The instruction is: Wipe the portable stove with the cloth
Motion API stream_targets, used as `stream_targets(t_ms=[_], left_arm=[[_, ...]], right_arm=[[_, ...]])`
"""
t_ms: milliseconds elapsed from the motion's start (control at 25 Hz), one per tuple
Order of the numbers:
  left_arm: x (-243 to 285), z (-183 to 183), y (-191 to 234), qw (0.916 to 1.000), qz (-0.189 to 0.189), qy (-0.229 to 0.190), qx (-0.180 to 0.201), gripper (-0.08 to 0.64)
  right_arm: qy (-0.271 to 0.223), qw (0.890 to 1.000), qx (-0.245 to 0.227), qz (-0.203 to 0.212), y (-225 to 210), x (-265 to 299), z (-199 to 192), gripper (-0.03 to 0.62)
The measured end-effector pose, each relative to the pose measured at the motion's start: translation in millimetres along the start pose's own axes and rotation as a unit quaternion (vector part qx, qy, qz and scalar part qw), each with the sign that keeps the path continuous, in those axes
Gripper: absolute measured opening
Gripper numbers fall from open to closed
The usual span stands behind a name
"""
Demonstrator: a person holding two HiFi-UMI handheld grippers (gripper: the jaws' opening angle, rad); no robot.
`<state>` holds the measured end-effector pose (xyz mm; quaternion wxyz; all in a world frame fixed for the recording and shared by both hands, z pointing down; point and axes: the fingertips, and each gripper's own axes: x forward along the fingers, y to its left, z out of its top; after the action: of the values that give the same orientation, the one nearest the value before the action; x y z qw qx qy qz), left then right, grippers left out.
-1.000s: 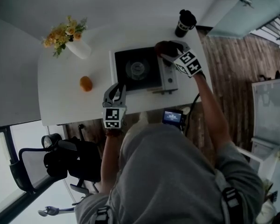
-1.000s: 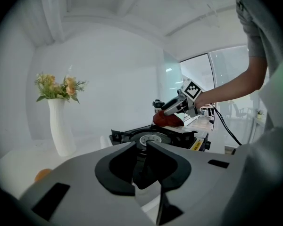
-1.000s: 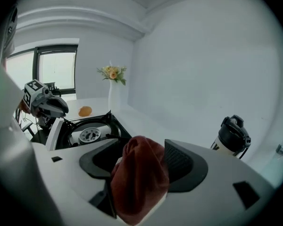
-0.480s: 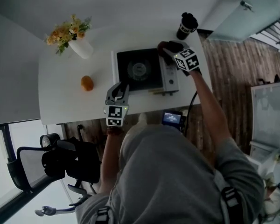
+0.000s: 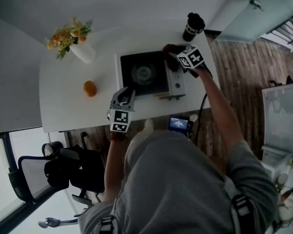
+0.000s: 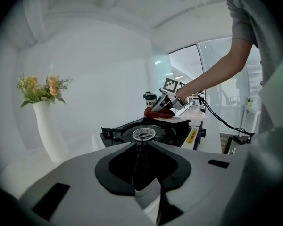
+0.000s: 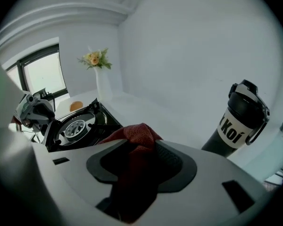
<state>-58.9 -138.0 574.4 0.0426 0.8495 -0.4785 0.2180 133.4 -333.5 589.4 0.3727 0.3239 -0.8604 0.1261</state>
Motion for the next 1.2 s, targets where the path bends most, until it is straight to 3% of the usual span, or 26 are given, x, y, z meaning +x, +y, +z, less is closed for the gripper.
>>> stream_targets(t_ms=[560,1200], left_arm=[[6,-5,-7,0.9992,-0.022,0.026,0.020,0.101],[8,-9,-4,0.9986,-0.007,0.039,0.035,0.114]], right_arm=[[0.007,1.000,-0.018,-0.015,8,-4,-3,0.152],[-0.004,0.999,-0.030,-0.013,31,-17,-22,0.146]])
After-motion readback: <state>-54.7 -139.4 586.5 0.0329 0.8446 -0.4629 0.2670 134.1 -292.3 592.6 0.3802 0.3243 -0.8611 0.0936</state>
